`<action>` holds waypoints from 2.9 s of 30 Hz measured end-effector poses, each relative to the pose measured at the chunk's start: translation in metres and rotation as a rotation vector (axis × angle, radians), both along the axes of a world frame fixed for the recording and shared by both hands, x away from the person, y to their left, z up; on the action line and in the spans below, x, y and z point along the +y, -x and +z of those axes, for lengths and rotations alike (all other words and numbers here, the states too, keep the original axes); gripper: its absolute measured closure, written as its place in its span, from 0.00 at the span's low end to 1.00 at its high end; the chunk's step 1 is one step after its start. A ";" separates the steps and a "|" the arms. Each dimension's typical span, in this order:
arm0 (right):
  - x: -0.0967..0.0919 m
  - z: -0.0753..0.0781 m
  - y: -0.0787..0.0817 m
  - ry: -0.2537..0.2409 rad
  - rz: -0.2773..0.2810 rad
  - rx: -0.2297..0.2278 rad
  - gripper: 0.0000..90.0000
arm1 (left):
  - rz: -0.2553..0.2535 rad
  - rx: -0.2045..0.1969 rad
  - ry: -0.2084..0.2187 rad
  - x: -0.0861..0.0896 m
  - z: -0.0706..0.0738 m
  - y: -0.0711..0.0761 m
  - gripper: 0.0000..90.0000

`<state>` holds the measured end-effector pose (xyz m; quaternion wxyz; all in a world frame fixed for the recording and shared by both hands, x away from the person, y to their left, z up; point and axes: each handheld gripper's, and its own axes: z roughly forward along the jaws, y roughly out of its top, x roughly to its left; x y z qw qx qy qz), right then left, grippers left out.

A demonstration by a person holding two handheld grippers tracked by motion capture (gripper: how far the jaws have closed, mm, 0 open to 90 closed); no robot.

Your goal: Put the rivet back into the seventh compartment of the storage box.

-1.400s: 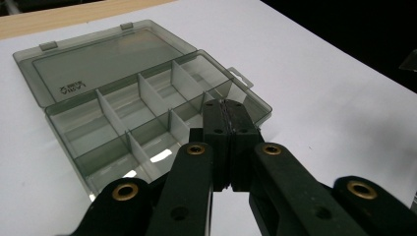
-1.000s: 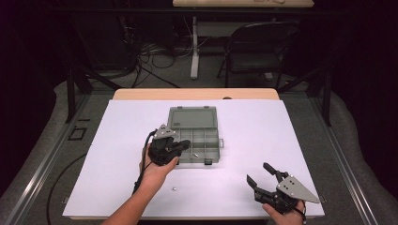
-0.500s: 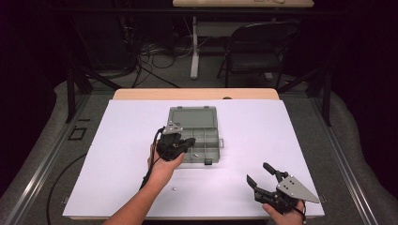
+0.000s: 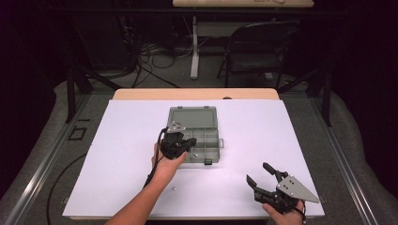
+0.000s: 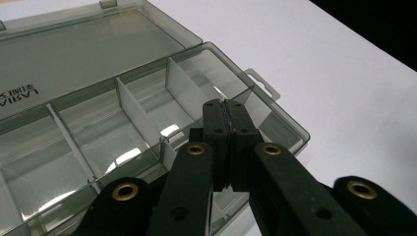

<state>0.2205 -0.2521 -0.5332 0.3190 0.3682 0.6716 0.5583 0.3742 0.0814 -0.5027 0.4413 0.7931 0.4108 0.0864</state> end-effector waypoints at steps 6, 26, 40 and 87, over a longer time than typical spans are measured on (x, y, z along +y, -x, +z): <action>0.000 0.000 0.000 0.001 0.003 0.001 0.30 | -0.001 0.001 -0.016 -0.003 -0.006 -0.003 0.99; 0.000 0.000 0.000 0.000 0.006 -0.001 0.30 | 0.000 0.033 -0.033 -0.007 -0.019 -0.007 0.99; 0.000 0.000 0.000 0.000 0.006 -0.003 0.30 | 0.009 0.026 -0.022 -0.007 -0.018 -0.005 0.82; 0.001 0.000 0.000 0.004 0.008 -0.001 0.30 | 0.024 -0.129 0.000 0.063 0.025 0.066 0.29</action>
